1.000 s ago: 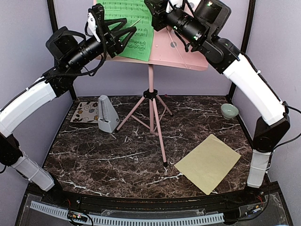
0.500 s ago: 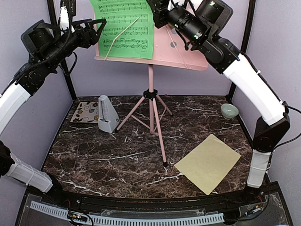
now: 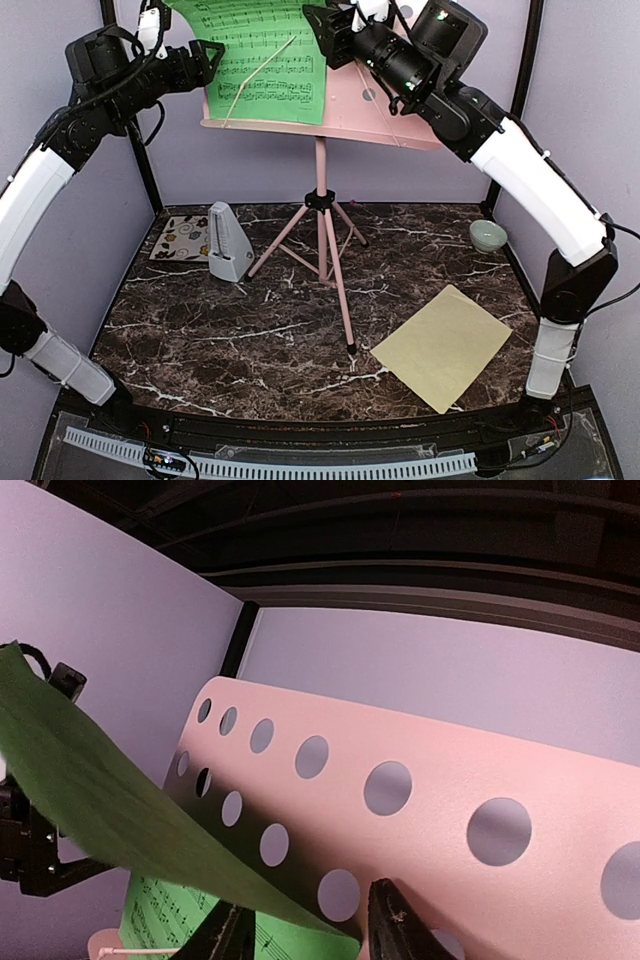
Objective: Set up the instrument practice props
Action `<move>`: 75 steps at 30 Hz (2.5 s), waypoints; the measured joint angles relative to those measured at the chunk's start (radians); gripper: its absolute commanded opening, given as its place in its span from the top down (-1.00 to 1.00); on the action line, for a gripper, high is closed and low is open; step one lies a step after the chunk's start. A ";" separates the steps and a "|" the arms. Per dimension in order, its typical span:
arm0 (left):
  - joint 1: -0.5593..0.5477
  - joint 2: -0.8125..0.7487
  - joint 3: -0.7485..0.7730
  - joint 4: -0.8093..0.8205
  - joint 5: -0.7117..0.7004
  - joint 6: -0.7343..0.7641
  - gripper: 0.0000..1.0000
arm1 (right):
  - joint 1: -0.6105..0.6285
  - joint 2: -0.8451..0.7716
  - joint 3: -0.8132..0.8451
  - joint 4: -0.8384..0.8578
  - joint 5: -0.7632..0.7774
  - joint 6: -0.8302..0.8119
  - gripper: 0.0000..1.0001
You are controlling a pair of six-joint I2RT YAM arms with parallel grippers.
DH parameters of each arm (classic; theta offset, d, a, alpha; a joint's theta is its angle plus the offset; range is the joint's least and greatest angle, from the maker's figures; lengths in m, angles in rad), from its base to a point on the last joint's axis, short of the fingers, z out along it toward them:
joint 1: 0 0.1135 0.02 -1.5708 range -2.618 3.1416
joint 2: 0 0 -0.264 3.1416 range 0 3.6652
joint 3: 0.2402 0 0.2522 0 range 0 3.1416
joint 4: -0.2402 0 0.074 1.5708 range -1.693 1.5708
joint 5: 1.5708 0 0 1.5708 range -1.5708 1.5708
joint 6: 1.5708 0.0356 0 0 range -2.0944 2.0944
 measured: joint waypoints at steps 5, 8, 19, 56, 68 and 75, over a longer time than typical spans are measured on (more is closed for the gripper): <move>0.003 0.079 0.141 -0.017 0.037 0.024 -0.78 | 0.000 -0.019 -0.002 0.010 0.011 0.008 0.37; 0.003 0.103 0.208 -0.024 0.076 0.034 -0.82 | 0.000 -0.027 -0.002 0.014 0.013 0.015 0.56; 0.003 0.116 0.268 -0.029 0.114 0.038 -0.87 | 0.000 -0.026 0.007 0.013 0.014 0.009 0.42; 0.003 0.280 0.437 0.038 0.043 0.064 -0.97 | 0.000 -0.053 -0.048 0.058 0.033 0.013 -0.39; 0.003 0.135 0.303 0.034 0.054 0.063 -0.98 | 0.000 -0.148 -0.106 0.058 0.024 0.033 -0.44; 0.003 -0.029 0.041 0.048 0.098 0.060 -0.98 | 0.002 -0.195 -0.121 0.015 0.032 0.062 -0.49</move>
